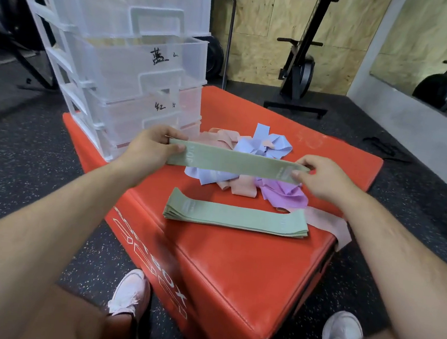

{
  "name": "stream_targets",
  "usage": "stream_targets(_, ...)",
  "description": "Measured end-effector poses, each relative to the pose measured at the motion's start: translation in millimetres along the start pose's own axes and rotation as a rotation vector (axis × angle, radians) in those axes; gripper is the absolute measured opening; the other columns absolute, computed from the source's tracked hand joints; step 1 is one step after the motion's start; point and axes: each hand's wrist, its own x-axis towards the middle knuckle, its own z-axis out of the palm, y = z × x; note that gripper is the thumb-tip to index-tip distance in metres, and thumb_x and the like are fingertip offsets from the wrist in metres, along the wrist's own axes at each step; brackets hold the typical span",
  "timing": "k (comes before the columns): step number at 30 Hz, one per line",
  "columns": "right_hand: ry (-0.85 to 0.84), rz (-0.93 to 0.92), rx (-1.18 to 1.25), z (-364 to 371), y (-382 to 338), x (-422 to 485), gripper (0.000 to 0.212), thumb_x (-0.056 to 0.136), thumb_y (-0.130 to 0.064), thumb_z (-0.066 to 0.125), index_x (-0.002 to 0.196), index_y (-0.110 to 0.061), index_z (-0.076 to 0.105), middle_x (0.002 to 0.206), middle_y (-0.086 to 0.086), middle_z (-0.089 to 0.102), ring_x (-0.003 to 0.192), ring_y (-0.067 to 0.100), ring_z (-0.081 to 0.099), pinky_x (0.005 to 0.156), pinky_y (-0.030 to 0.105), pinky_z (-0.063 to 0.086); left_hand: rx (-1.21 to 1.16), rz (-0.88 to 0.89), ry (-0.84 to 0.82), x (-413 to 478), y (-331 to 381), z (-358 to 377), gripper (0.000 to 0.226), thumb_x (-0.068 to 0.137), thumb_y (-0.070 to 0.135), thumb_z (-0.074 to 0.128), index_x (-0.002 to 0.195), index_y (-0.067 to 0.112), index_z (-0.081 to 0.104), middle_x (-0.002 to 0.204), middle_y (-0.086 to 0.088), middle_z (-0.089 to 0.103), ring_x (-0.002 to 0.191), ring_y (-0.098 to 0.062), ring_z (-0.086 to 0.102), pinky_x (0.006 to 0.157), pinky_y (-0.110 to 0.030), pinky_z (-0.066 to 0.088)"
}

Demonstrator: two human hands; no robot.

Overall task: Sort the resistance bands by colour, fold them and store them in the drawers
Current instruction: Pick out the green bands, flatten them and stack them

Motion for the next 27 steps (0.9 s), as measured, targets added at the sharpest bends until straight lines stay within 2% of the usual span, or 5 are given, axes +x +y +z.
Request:
stream_targets(4, -0.068, 0.072, 0.197, -12, 1, -13, 0.012, 0.089, -0.011, 0.072, 0.093, -0.021, 0.066, 0.082, 0.003, 0.066, 0.072, 0.021, 0.062, 0.072, 0.037, 0.053, 0.055, -0.053, -0.01, -8, -10, -5, 0.018, 0.083, 0.004, 0.074, 0.088, 0.02, 0.069, 0.082, -0.008, 0.066, 0.078, -0.023, 0.063, 0.08, -0.04, 0.054)
stream_targets(9, -0.186, 0.136, 0.183, -16, 2, -37, 0.015, 0.087, -0.009, 0.075, 0.1, -0.012, 0.068, 0.073, 0.003, 0.065, 0.065, 0.019, 0.061, 0.061, 0.032, 0.052, 0.332, -0.071, -0.034, -24, -25, 2, 0.02, 0.077, 0.005, 0.078, 0.083, 0.019, 0.066, 0.082, -0.009, 0.068, 0.074, -0.024, 0.065, 0.076, -0.039, 0.059)
stream_targets(14, -0.237, 0.145, 0.021, -5, 4, -51, 0.018, 0.083, -0.013, 0.076, 0.098, -0.013, 0.068, 0.086, 0.011, 0.07, 0.071, 0.023, 0.064, 0.07, 0.04, 0.057, 0.494, -0.013, -0.068, -39, -33, 14, 0.018, 0.077, 0.008, 0.077, 0.082, 0.021, 0.065, 0.084, -0.003, 0.07, 0.083, -0.026, 0.067, 0.078, -0.04, 0.057)
stream_targets(22, -0.224, 0.145, -0.147, 14, 12, -59, 0.023, 0.083, -0.029, 0.077, 0.098, -0.022, 0.063, 0.087, -0.004, 0.062, 0.073, 0.011, 0.055, 0.057, 0.029, 0.036, 0.652, 0.049, -0.049, -45, -44, 23, 0.012, 0.082, 0.012, 0.072, 0.091, 0.015, 0.065, 0.08, 0.003, 0.061, 0.078, -0.019, 0.057, 0.059, -0.026, 0.04)
stream_targets(27, -0.229, 0.154, -0.178, 19, 12, -61, 0.025, 0.084, -0.031, 0.075, 0.101, -0.019, 0.061, 0.096, 0.001, 0.065, 0.089, 0.022, 0.062, 0.07, 0.034, 0.045, 0.765, 0.135, -0.034, -39, -57, 26, 0.012, 0.084, 0.012, 0.072, 0.096, 0.007, 0.07, 0.092, -0.008, 0.065, 0.089, -0.021, 0.054, 0.072, -0.026, 0.037)
